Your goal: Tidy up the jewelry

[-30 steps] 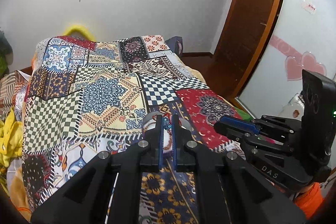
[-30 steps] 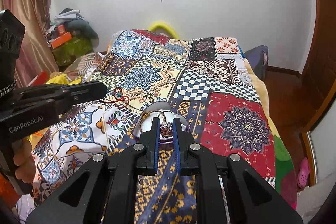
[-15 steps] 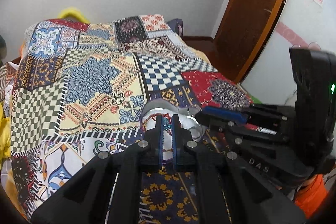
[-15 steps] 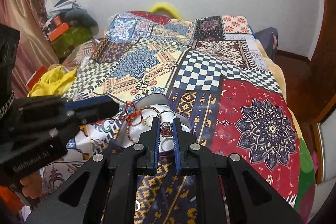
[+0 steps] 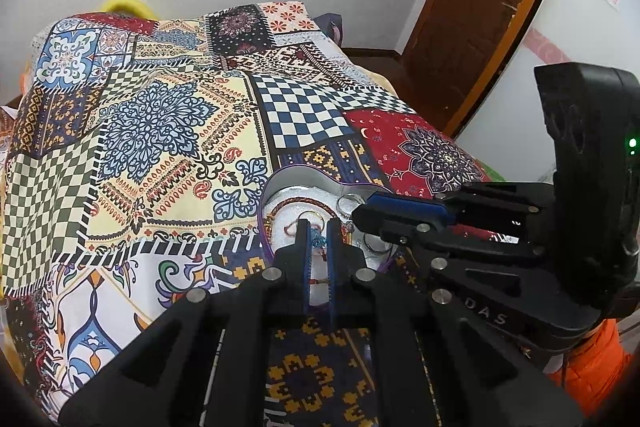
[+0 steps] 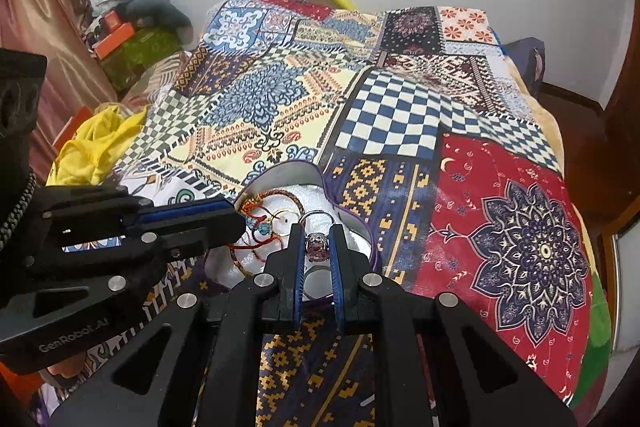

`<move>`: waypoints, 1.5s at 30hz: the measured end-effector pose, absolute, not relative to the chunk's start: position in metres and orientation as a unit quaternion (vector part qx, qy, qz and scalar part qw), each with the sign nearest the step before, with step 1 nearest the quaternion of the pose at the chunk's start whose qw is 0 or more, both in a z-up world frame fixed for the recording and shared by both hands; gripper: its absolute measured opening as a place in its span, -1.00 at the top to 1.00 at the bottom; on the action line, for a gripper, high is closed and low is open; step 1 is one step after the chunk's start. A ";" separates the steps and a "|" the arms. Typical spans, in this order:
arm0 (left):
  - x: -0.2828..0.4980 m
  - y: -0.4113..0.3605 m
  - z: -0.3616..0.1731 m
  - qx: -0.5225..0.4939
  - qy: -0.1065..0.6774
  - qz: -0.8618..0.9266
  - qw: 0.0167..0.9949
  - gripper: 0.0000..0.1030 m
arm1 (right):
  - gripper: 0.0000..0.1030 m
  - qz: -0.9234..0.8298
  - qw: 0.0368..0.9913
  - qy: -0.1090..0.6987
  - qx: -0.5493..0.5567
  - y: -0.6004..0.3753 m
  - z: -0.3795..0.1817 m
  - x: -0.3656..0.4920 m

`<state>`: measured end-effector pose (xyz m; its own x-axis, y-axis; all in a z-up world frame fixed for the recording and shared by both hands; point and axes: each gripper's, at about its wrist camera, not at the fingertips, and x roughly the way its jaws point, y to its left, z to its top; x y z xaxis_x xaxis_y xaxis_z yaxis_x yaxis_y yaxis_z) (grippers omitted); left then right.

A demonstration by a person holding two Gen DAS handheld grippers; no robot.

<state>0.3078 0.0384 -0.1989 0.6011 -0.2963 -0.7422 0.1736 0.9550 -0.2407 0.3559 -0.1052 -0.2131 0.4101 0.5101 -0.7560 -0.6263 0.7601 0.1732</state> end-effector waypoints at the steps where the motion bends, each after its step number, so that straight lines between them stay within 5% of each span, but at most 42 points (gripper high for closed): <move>1: 0.307 0.039 -0.199 -0.072 0.427 -0.132 0.891 0.90 | 0.78 0.341 0.834 0.427 -0.069 -0.104 -0.214 0.356; 25: 0.244 0.044 -0.137 -0.040 0.376 -0.094 0.921 0.87 | 0.70 0.319 0.870 0.363 -0.096 -0.120 -0.151 0.292; 32: 0.209 0.042 -0.119 -0.027 0.362 -0.085 0.928 0.59 | 0.14 0.289 0.892 0.337 -0.086 -0.141 -0.135 0.265; 45: 0.185 0.021 -0.159 -0.012 0.422 -0.093 0.902 0.43 | 0.14 0.271 0.895 0.348 -0.068 -0.164 -0.149 0.232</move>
<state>0.1848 0.0208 -0.1586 0.6271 -0.1786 -0.7582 0.1586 0.9822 -0.1003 0.2322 -0.1645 -0.1495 0.6109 0.4366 -0.6605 -0.5319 0.8442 0.0661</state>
